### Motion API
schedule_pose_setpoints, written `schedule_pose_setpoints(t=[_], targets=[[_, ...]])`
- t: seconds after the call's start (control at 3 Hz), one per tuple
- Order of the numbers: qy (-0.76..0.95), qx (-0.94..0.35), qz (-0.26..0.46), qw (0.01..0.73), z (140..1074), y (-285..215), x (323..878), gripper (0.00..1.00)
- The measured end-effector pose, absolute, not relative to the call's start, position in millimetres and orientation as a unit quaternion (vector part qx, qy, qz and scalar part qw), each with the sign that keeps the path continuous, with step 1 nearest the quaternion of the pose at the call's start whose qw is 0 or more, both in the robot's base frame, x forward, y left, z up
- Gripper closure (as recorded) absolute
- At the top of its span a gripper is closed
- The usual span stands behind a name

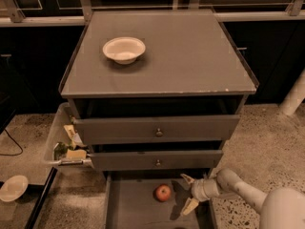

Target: Pick apple from bottom drawer and place on counter

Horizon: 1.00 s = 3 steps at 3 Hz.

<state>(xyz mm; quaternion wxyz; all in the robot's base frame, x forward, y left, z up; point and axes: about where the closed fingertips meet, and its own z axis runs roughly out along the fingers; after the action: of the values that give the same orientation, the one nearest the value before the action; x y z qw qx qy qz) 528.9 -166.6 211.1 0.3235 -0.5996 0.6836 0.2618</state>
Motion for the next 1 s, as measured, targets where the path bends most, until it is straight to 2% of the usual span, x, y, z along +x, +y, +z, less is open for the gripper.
schedule_pose_setpoints(t=[1.0], targets=[[0.696, -0.569, 0.304, 0.317, 157.3, -123.7, 552.3, 0.00]])
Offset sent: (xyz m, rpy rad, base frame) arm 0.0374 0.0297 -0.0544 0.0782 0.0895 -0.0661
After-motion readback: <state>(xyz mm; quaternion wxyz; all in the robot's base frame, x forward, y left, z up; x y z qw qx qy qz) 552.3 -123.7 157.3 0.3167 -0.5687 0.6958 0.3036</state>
